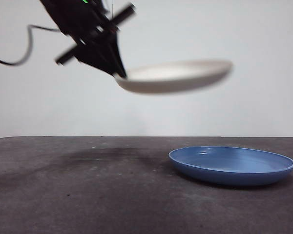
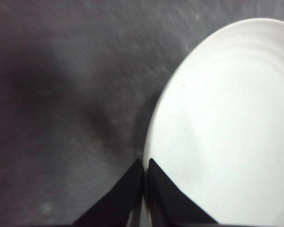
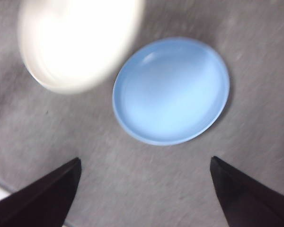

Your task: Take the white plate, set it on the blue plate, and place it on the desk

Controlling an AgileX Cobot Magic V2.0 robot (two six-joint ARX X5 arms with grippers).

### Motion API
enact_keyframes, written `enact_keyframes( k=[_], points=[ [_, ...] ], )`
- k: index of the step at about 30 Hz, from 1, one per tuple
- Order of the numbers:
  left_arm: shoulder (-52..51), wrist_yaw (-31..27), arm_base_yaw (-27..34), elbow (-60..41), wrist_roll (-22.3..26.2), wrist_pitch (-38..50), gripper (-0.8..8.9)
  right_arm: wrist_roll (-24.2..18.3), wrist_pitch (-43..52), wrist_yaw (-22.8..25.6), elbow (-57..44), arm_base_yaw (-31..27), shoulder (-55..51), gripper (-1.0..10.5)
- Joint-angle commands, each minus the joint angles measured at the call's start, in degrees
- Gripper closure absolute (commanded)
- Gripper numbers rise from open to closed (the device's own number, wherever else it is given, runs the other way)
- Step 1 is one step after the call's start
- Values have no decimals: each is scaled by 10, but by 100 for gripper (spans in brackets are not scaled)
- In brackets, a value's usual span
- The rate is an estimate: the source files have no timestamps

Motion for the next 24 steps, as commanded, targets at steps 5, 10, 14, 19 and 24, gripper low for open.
enact_keyframes(
  k=[5, 10, 14, 19, 24],
  points=[
    [111, -15, -50, 69, -10, 8, 804, 19, -18, 22, 66, 2, -16, 511],
    [181, -33, -76, 113, -9, 7, 804, 19, -33, 22, 87, 2, -22, 511],
    [222, -34, -88, 142, -9, 8, 804, 20, -45, 22, 88, 2, -25, 511],
    [256, -55, -97, 164, -9, 8, 804, 20, -49, 22, 88, 2, -25, 511],
    [273, -61, -98, 165, 3, 8, 804, 20, -49, 22, 88, 2, -25, 511]
  ],
)
